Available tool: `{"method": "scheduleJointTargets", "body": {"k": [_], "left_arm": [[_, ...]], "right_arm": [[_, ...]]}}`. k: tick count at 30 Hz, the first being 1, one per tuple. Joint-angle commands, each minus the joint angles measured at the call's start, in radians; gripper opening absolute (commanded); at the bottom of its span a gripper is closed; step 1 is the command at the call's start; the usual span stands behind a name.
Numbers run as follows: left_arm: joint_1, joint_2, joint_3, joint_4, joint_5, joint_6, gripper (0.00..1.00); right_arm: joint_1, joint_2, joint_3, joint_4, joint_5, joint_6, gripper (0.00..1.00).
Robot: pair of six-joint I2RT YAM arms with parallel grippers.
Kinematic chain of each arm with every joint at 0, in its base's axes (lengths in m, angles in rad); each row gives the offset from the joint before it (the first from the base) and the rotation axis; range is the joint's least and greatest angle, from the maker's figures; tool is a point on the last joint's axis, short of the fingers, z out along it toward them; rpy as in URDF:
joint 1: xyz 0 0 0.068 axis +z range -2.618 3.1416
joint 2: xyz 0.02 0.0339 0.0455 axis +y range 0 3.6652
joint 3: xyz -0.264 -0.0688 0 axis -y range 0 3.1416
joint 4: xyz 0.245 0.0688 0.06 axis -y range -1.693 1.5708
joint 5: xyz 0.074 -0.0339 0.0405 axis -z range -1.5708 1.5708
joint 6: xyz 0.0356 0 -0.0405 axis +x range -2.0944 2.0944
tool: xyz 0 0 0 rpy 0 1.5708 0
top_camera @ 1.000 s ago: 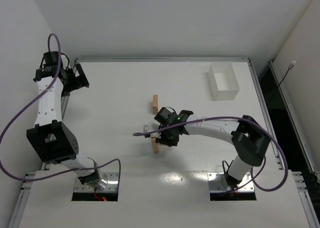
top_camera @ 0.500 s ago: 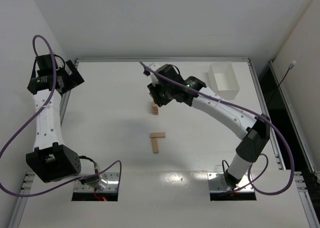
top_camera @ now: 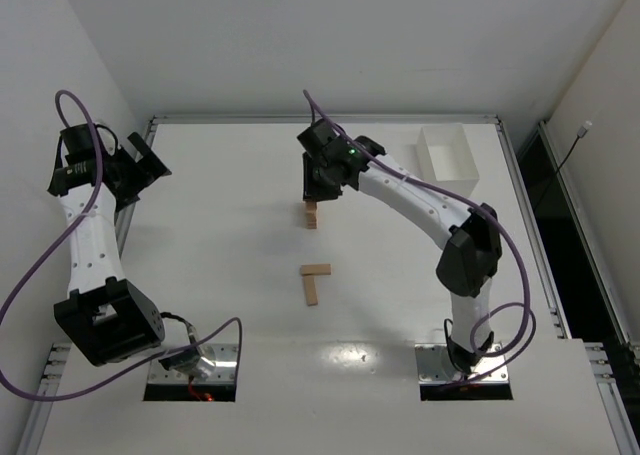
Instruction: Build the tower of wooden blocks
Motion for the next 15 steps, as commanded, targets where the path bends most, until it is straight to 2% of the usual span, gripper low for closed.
{"method": "scheduleJointTargets", "body": {"k": [1,7,15], "left_arm": [[0.002,-0.028,0.022,0.022,0.037,0.013,1.00],[0.002,-0.038,-0.001,0.031,0.046,0.013,1.00],[0.002,-0.029,-0.011,0.040,0.046,0.004,1.00]], "right_arm": [[-0.036,0.045,0.069,-0.025,-0.042,0.133,0.00],[-0.067,0.128,0.142,-0.016,-0.048,0.114,0.00],[-0.087,0.192,0.163,0.026,-0.097,0.114,0.00]]}}
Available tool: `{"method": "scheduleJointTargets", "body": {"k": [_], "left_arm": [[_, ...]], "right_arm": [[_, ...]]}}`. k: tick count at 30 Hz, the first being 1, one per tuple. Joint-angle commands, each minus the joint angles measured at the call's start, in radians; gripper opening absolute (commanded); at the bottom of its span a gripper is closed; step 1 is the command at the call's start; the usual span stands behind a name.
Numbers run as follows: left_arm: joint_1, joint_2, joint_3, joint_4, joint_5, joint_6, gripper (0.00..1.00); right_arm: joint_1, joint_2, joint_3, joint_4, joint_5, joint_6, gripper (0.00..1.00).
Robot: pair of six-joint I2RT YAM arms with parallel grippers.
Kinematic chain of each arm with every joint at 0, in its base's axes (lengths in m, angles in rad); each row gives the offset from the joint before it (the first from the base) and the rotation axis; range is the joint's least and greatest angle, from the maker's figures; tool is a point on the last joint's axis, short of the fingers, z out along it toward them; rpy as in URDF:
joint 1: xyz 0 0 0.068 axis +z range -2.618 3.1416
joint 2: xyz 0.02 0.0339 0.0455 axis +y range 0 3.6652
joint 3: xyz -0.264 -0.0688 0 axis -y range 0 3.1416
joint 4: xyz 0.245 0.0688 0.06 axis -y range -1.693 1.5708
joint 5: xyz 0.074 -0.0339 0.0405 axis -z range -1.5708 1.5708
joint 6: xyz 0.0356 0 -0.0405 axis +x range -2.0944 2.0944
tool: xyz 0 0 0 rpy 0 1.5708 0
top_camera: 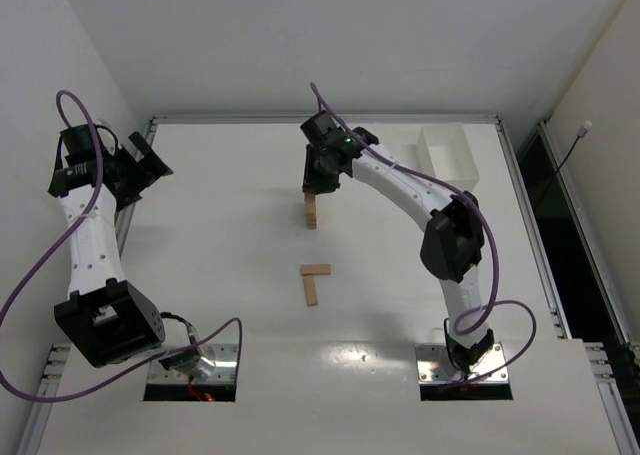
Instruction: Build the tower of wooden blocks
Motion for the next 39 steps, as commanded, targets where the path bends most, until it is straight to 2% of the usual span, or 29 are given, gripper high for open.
{"method": "scheduleJointTargets", "body": {"k": [1,15,39], "left_arm": [[0.002,-0.023,-0.004,0.032,0.016,0.000,1.00],[0.002,0.005,0.005,0.041,0.025,-0.009,1.00],[0.002,0.033,0.005,0.041,0.025,-0.009,1.00]], "right_arm": [[0.000,0.030,0.044,0.036,-0.029,0.022,0.00],[-0.018,0.101,0.062,0.054,0.034,-0.062,0.00],[-0.018,0.159,0.102,0.054,0.065,-0.090,0.00]]}}
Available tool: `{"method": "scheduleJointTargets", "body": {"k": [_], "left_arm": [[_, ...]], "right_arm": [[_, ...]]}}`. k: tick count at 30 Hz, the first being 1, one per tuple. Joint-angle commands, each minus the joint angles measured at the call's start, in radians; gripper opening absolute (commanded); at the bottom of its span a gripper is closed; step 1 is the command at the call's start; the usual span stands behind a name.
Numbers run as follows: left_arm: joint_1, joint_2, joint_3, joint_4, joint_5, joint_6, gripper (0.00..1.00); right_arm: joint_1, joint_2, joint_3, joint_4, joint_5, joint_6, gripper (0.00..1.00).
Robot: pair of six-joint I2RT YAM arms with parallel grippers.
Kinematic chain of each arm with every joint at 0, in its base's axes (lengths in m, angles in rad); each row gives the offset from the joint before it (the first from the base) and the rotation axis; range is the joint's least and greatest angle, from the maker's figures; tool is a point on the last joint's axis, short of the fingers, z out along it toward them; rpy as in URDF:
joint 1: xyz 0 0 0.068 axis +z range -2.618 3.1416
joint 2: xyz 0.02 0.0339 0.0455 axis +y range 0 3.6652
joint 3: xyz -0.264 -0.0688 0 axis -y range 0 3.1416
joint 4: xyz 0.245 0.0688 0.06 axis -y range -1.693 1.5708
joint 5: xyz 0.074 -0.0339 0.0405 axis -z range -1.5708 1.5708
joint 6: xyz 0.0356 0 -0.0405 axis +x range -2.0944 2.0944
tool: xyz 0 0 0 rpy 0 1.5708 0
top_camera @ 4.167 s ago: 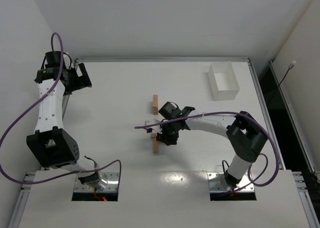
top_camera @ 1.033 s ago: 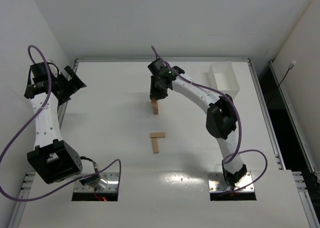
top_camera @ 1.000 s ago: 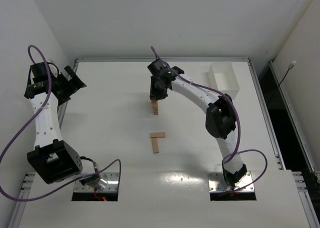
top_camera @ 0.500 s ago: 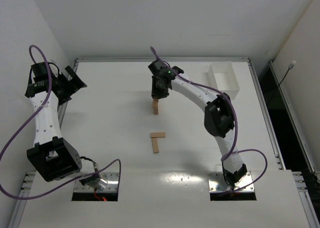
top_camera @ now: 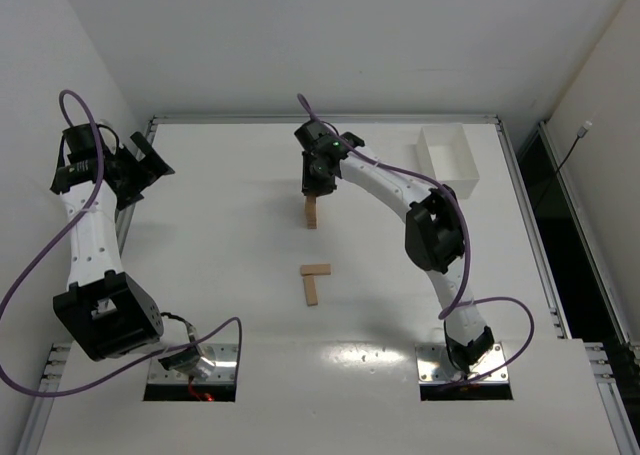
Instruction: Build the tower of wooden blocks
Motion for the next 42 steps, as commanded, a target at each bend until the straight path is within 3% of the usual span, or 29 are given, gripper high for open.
{"method": "scheduleJointTargets", "body": {"k": [1,42], "left_arm": [[0.002,-0.002,0.006,0.022,0.013,-0.005,1.00],[0.002,0.044,0.015,0.022,0.040,-0.005,1.00]], "right_arm": [[-0.005,0.009,0.044,0.017,0.020,-0.008,0.00],[0.032,0.018,-0.002,0.027,0.007,-0.018,0.00]]}}
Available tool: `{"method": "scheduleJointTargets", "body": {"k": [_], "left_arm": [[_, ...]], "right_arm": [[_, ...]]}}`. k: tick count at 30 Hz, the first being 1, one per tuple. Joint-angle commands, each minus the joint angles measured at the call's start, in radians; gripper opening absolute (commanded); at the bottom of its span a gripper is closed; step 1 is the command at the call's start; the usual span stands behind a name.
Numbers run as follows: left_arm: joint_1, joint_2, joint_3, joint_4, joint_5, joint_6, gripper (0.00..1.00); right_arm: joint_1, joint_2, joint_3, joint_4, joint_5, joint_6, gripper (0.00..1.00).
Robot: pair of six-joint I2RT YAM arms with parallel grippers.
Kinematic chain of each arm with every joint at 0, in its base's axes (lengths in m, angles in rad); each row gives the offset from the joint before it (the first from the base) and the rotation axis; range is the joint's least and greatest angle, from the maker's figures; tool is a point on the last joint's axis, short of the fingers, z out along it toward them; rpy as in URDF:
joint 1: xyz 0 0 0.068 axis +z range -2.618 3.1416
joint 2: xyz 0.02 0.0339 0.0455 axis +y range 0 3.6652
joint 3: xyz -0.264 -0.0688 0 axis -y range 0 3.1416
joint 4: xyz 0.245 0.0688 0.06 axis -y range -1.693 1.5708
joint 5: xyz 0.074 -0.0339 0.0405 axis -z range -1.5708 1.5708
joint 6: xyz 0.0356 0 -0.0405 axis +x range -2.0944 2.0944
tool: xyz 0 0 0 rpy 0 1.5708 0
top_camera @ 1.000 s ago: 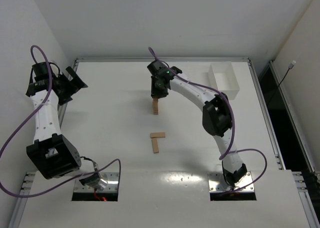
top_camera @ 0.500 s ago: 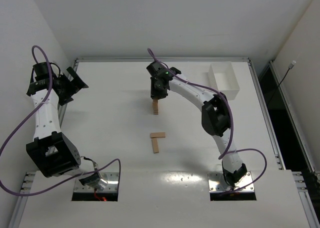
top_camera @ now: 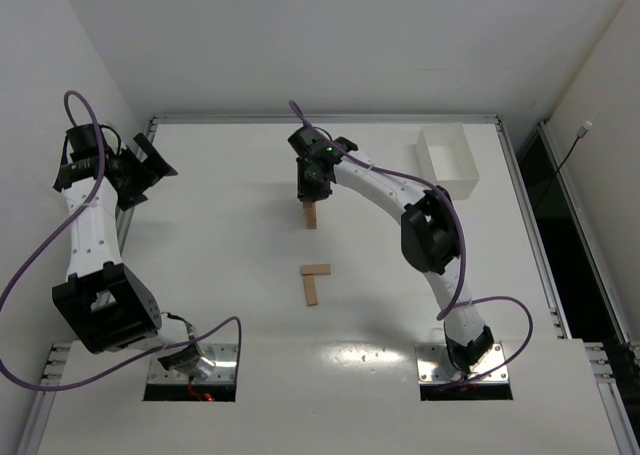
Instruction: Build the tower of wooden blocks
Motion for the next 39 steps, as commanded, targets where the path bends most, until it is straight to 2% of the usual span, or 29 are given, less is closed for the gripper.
{"method": "scheduleJointTargets", "body": {"k": [1,20,23,25,27,30,33,36,39], "left_arm": [[0.002,0.005,0.015,0.021,0.014,-0.005,1.00],[0.002,0.005,0.015,0.030,0.024,-0.005,1.00],[0.002,0.015,0.015,0.030,0.024,-0.005,1.00],[0.002,0.015,0.015,0.030,0.024,-0.005,1.00],[0.002,0.015,0.015,0.030,0.024,-0.005,1.00],[0.002,0.015,0.015,0.030,0.024,-0.005,1.00],[0.002,0.015,0.015,0.030,0.024,-0.005,1.00],[0.002,0.024,0.024,0.030,0.033,-0.005,1.00],[0.002,0.024,0.024,0.030,0.033,-0.005,1.00]], "right_arm": [[0.005,0.003,0.002,0.022,0.001,-0.007,0.00],[0.005,-0.016,-0.025,0.013,0.021,-0.007,0.01],[0.005,-0.025,-0.034,0.013,0.021,-0.007,0.09],[0.005,-0.025,-0.034,0.013,0.021,-0.007,0.23],[0.005,-0.025,-0.034,0.013,0.021,-0.007,0.31],[0.005,-0.025,-0.034,0.013,0.030,-0.007,0.32],[0.005,-0.025,-0.044,0.013,0.030,-0.007,0.42],[0.005,-0.034,-0.054,0.025,0.020,-0.016,0.42],[0.005,-0.045,-0.054,0.047,0.006,-0.040,0.51]]}}
